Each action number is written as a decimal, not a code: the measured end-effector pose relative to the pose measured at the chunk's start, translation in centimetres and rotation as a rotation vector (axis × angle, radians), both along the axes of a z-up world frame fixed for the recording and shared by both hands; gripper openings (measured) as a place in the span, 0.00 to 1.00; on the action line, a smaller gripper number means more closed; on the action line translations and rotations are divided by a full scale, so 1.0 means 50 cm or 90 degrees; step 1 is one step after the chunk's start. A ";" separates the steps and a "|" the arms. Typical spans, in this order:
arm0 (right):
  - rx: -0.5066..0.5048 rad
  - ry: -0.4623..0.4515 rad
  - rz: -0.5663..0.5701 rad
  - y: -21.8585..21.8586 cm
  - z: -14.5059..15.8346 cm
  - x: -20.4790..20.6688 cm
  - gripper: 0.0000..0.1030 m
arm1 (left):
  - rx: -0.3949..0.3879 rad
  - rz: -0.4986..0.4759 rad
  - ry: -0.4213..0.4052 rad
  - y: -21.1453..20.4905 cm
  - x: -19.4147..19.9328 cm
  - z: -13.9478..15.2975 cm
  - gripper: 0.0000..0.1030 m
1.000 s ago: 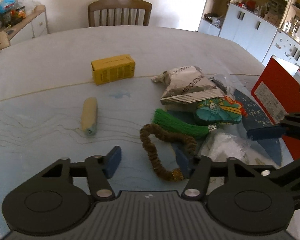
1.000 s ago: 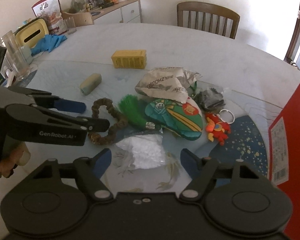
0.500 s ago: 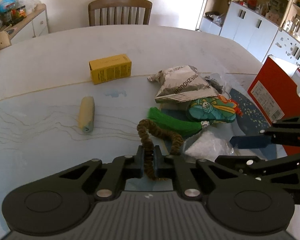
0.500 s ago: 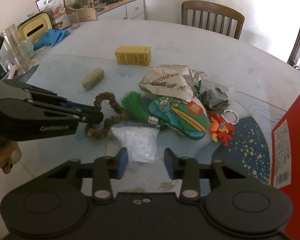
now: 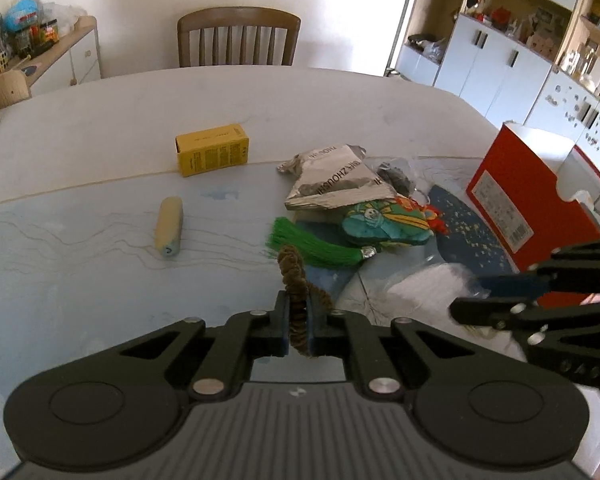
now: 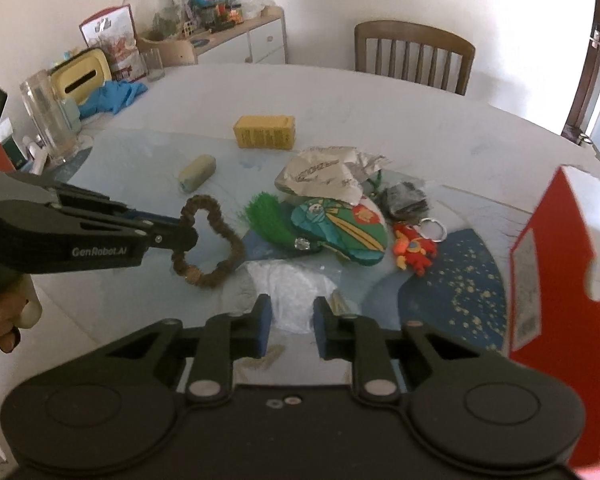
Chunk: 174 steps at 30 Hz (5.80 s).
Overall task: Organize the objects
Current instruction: 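Grasp the brown bead bracelet with the left tool, then carry the bracelet into the shoebox with the left tool and open it, then withdraw both tools from the shoebox back over the table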
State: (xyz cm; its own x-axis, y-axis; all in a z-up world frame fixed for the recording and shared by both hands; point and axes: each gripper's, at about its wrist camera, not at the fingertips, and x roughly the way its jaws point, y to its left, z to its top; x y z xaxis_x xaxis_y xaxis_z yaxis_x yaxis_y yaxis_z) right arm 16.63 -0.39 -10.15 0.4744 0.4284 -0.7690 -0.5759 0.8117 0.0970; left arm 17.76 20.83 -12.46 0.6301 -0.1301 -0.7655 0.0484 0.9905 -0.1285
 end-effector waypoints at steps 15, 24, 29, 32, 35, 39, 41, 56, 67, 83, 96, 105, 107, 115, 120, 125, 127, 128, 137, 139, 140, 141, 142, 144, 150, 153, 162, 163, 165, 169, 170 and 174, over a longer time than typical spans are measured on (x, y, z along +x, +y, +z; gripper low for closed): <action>0.054 -0.043 -0.051 -0.142 0.116 -0.038 0.20 | -0.024 -0.028 -0.006 -0.094 -0.034 0.107 0.07; 0.062 -0.064 -0.096 -0.253 0.139 -0.035 0.20 | -0.032 -0.066 -0.029 -0.202 -0.022 0.165 0.07; 0.060 -0.075 -0.126 -0.325 0.143 -0.022 0.20 | -0.032 -0.092 -0.051 -0.270 0.000 0.196 0.07; 0.058 -0.075 -0.145 -0.364 0.138 -0.011 0.20 | -0.033 -0.110 -0.067 -0.312 0.016 0.216 0.07; 0.052 -0.075 -0.155 -0.397 0.131 -0.001 0.20 | -0.036 -0.125 -0.073 -0.357 0.036 0.227 0.07; 0.044 -0.070 -0.158 -0.432 0.119 0.016 0.20 | -0.037 -0.151 -0.081 -0.422 0.060 0.237 0.07; 0.038 -0.067 -0.157 -0.447 0.111 0.025 0.20 | -0.033 -0.167 -0.086 -0.455 0.072 0.241 0.07; -0.002 -0.016 -0.103 -0.502 0.039 0.075 0.20 | -0.042 -0.210 -0.053 -0.624 0.212 0.183 0.07; -0.067 0.015 -0.033 -0.478 -0.004 0.108 0.20 | -0.057 -0.207 -0.007 -0.664 0.280 0.093 0.07; -0.048 0.040 -0.034 -0.493 -0.009 0.131 0.27 | -0.019 -0.177 0.092 -0.672 0.307 0.016 0.08; -0.016 0.018 -0.054 -0.529 0.018 0.119 0.38 | 0.013 -0.149 0.093 -0.672 0.293 0.027 0.14; 0.008 -0.018 -0.061 -0.555 0.049 0.096 0.38 | -0.024 -0.142 0.086 -0.652 0.273 0.044 0.20; 0.015 -0.022 -0.065 -0.563 0.059 0.091 0.38 | -0.027 -0.143 0.074 -0.649 0.263 0.054 0.20; 0.034 -0.050 -0.090 -0.582 0.089 0.079 0.40 | -0.048 -0.133 0.033 -0.639 0.225 0.099 0.20; 0.055 -0.063 -0.088 -0.582 0.110 0.063 0.43 | -0.058 -0.116 0.010 -0.626 0.198 0.125 0.20; 0.079 -0.075 -0.089 -0.579 0.128 0.052 0.51 | -0.051 -0.107 -0.021 -0.614 0.156 0.150 0.20; 0.084 -0.083 -0.090 -0.576 0.137 0.048 0.52 | -0.049 -0.102 -0.037 -0.607 0.138 0.164 0.20; 0.088 -0.086 -0.090 -0.574 0.141 0.046 0.53 | -0.050 -0.101 -0.044 -0.602 0.131 0.170 0.20; 0.110 -0.115 -0.077 -0.534 0.179 0.014 0.61 | -0.043 -0.090 -0.093 -0.555 0.062 0.209 0.20; 0.113 -0.117 -0.076 -0.523 0.184 0.008 0.62 | -0.038 -0.085 -0.104 -0.542 0.048 0.215 0.20; 0.114 -0.119 -0.077 -0.519 0.187 0.006 0.62 | -0.039 -0.084 -0.108 -0.534 0.042 0.219 0.20; 0.116 -0.120 -0.077 -0.513 0.188 0.003 0.63 | -0.041 -0.084 -0.111 -0.524 0.035 0.222 0.20; 0.119 -0.120 -0.078 -0.507 0.189 -0.001 0.65 | -0.042 -0.082 -0.115 -0.514 0.029 0.225 0.20; 0.124 -0.120 -0.082 -0.495 0.192 -0.007 0.68 | -0.043 -0.079 -0.122 -0.492 0.016 0.230 0.27; 0.137 -0.110 -0.089 -0.449 0.196 -0.017 0.72 | -0.040 -0.062 -0.147 -0.420 -0.016 0.240 0.50; 0.135 -0.112 -0.086 -0.412 0.199 -0.023 0.75 | -0.043 -0.056 -0.150 -0.384 -0.029 0.243 0.50; 0.137 -0.113 -0.080 -0.311 0.204 -0.034 0.81 | -0.039 -0.031 -0.162 -0.273 -0.063 0.242 0.54; 0.138 -0.112 -0.079 -0.301 0.204 -0.036 0.82 | -0.039 -0.027 -0.163 -0.260 -0.067 0.242 0.58; 0.138 -0.113 -0.079 -0.281 0.204 -0.038 0.84 | -0.036 -0.023 -0.172 -0.237 -0.076 0.242 0.73; 0.136 -0.113 -0.076 -0.240 0.203 -0.041 0.86 | -0.021 -0.016 -0.191 -0.192 -0.092 0.240 0.81; 0.135 -0.113 -0.077 -0.230 0.201 -0.042 0.87 | -0.022 -0.016 -0.192 -0.182 -0.093 0.238 0.82; 0.134 -0.113 -0.084 -0.195 0.194 -0.042 0.91 | -0.012 -0.010 -0.199 -0.141 -0.101 0.229 1.00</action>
